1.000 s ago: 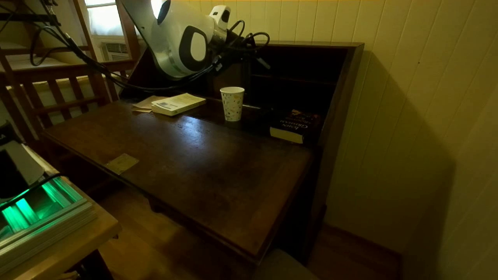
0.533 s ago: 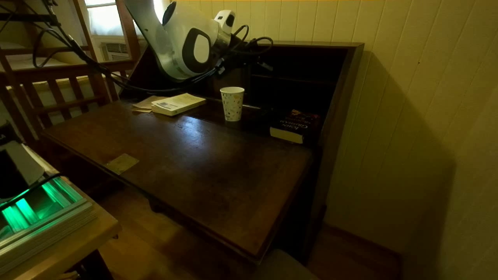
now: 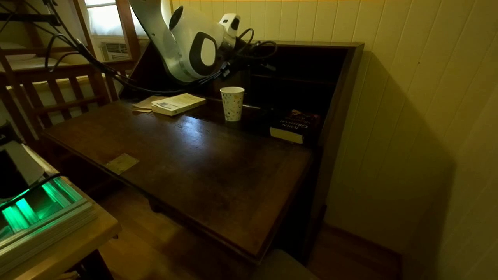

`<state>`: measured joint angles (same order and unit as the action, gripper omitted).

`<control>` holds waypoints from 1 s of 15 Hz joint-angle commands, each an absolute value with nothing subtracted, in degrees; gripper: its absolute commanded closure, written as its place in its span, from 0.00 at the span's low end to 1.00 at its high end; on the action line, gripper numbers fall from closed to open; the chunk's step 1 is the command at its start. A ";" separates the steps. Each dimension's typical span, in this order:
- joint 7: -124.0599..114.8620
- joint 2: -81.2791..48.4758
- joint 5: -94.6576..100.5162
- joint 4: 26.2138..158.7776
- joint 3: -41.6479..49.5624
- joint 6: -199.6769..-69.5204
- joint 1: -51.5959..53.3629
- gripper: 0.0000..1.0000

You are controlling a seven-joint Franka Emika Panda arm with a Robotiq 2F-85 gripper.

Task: Take the marker out of the coffee cup and put it on the top shelf.

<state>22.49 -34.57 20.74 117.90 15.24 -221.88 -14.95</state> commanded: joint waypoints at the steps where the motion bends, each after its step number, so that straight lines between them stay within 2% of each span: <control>1: 20.12 -36.98 22.56 114.19 14.06 -220.79 -16.40 0.96; 15: 15.05 -40.42 23.60 107.88 10.55 -215.65 -18.91 0.96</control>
